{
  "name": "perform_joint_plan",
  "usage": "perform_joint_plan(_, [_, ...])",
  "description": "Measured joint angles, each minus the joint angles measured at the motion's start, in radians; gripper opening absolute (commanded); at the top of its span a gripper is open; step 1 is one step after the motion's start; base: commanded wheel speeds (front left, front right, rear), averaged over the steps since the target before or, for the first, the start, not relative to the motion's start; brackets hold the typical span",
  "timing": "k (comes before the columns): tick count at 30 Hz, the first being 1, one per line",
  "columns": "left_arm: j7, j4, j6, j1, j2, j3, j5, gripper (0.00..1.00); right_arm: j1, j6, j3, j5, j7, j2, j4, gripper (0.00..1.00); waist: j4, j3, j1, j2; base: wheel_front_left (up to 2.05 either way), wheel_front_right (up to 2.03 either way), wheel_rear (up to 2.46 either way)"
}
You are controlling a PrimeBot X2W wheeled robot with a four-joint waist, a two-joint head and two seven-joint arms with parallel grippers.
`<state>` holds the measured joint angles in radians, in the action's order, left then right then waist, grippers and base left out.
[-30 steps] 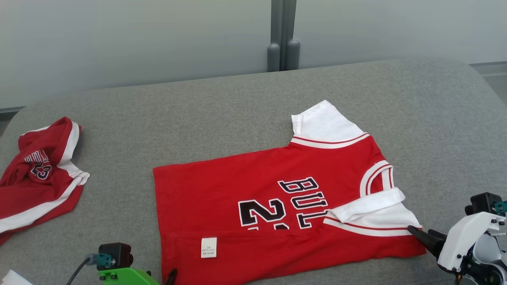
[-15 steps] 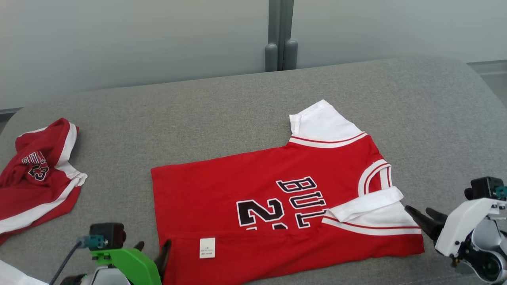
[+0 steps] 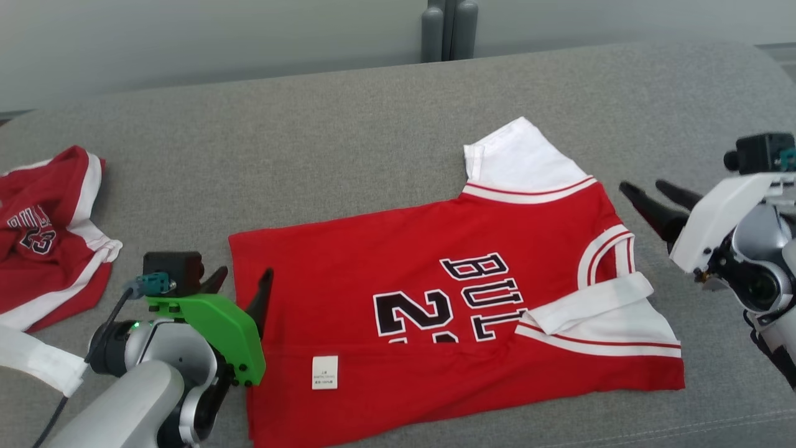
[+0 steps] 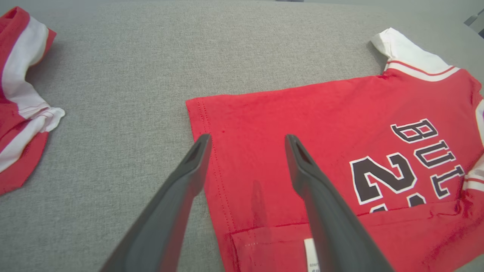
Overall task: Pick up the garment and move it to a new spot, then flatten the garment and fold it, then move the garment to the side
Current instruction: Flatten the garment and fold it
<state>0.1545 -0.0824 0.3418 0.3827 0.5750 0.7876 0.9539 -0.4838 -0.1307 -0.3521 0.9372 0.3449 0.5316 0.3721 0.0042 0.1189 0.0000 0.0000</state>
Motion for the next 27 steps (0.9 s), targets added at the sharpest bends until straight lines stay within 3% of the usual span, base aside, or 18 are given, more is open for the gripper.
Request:
perform_joint_plan(15, [0.074, -0.146, -0.043, 0.236, -0.066, 0.012, -0.032, 1.00, -0.379, 0.000, -0.066, -0.051, 0.082, 0.007, 0.131, 1.00, 0.051, 0.204, 0.0001, 0.0000, 0.00, 0.00, 0.00])
perform_joint_plan(27, [0.072, -0.147, -0.049, 0.299, -0.099, 0.019, -0.050, 1.00, -0.537, 0.000, -0.149, -0.035, 0.067, 0.010, 0.271, 1.00, 0.116, 0.290, 0.0001, 0.0000, 0.00, 0.00, 0.00])
